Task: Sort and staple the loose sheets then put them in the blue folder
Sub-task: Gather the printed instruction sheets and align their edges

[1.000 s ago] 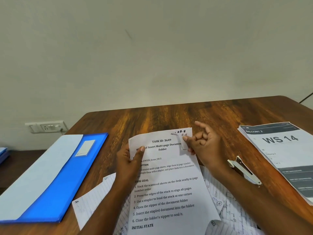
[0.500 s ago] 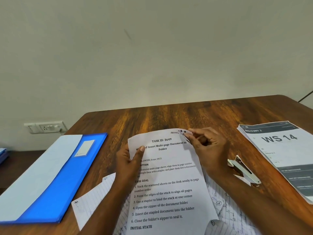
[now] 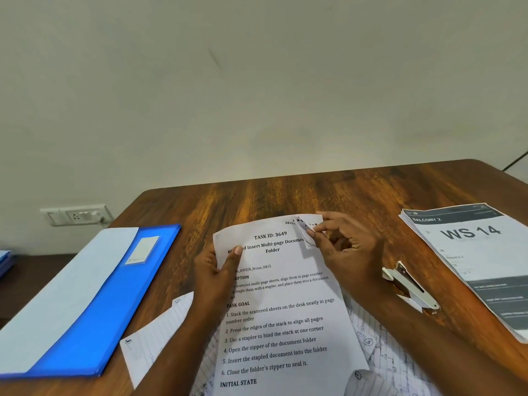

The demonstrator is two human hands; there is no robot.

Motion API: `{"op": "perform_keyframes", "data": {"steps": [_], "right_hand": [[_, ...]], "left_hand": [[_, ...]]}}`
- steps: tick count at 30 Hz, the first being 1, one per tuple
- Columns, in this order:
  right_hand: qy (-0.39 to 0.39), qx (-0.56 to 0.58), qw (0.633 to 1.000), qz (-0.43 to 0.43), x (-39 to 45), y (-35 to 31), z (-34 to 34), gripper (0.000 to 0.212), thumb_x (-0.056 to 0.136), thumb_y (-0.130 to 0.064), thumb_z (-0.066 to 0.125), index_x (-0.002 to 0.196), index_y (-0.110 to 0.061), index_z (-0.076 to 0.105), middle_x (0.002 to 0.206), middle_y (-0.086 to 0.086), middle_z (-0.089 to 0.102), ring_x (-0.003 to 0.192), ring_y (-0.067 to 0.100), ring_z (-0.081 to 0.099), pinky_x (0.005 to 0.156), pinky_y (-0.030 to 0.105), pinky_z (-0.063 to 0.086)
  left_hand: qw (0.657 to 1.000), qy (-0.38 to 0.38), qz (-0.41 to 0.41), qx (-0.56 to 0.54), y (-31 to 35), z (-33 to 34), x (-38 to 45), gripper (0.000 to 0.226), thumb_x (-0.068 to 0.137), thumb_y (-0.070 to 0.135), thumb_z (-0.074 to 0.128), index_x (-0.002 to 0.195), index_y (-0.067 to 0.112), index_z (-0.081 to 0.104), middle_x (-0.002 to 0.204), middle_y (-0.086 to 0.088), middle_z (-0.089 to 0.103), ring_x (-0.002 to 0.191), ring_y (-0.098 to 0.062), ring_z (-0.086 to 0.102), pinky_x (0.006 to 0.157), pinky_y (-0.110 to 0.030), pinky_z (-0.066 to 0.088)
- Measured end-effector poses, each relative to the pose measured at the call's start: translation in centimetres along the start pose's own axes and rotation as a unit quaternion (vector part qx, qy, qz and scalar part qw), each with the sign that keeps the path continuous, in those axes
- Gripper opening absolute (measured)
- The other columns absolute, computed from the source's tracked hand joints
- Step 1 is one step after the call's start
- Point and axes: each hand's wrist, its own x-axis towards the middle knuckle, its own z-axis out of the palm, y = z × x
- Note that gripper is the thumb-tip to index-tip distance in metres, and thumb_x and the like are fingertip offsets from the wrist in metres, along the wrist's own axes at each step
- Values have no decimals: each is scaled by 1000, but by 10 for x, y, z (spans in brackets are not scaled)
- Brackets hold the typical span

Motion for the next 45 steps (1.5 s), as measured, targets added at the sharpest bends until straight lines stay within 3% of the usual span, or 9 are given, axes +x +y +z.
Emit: {"op": "perform_keyframes", "data": {"steps": [4, 7, 12, 16, 20, 23, 31, 37, 45], "right_hand": [[2, 48, 998, 48, 3, -4, 0, 12, 88, -23, 84, 95, -13, 81, 114, -3, 73, 62, 10, 63, 56, 20, 53], [21, 96, 992, 79, 6, -3, 0, 13, 91, -20, 80, 97, -8, 81, 106, -1, 76, 77, 14, 71, 62, 31, 59], [54, 136, 977, 157, 7, 5, 3, 27, 84, -4, 83, 110, -13, 79, 88, 0, 76, 67, 28, 63, 64, 35, 62], [108, 160, 963, 191, 9, -3, 0, 19, 92, -21, 78, 111, -19, 78, 98, -8, 79, 87, 12, 74, 73, 25, 62], [40, 233, 932, 275, 12, -2, 3, 36, 87, -49, 76, 115, -27, 75, 102, -11, 77, 95, 12, 71, 81, 31, 59], [-28, 233, 912, 337, 10, 7, 9, 31, 86, -36, 80, 113, -23, 76, 105, -4, 77, 90, 10, 71, 78, 30, 57], [-19, 241, 926, 290, 0, 22, 16, 5, 90, -20, 78, 94, -19, 80, 90, -2, 81, 79, 11, 72, 72, 19, 58], [3, 228, 934, 275, -2, 30, 17, 14, 85, -33, 78, 94, -24, 81, 95, -5, 81, 88, 9, 73, 79, 17, 57], [11, 233, 931, 282, -7, 34, 21, 9, 85, -30, 81, 92, -26, 82, 96, 0, 81, 88, 19, 75, 86, 36, 57]], "left_hand": [[1000, 2, 3, 2, -1, 1, 0, 11, 99, 13, 66, 109, 14, 70, 94, -8, 81, 79, -25, 79, 59, -34, 63], [1000, -4, 10, 12, 1, 1, -1, 9, 100, 12, 65, 106, 16, 70, 90, -3, 82, 75, -20, 79, 56, -29, 62], [999, -22, 7, 38, -3, 1, 0, 18, 100, 17, 66, 115, 9, 71, 98, -9, 81, 85, -31, 79, 70, -48, 65], [998, -18, 9, 59, -4, 2, 0, 13, 99, 20, 69, 109, 14, 73, 97, -6, 82, 85, -29, 80, 74, -51, 65], [998, -35, -2, 47, 1, 4, -3, 11, 101, 16, 65, 110, 16, 70, 97, -4, 82, 85, -26, 80, 64, -35, 64], [998, -61, -11, 32, 3, 6, -6, 15, 102, 15, 63, 116, 12, 69, 101, -7, 81, 88, -27, 80, 65, -32, 64], [996, -81, -20, 19, -3, 5, -3, 20, 101, 15, 66, 120, 10, 70, 108, -8, 80, 95, -30, 79, 83, -54, 64], [998, 21, 50, -24, 8, -2, 6, 16, 100, 15, 66, 113, 12, 75, 100, -7, 81, 92, -22, 78, 74, -33, 64], [996, -12, 74, -42, 11, 0, 2, 16, 90, 8, 76, 105, 5, 77, 94, -5, 81, 85, -13, 77, 71, -23, 61]]}}
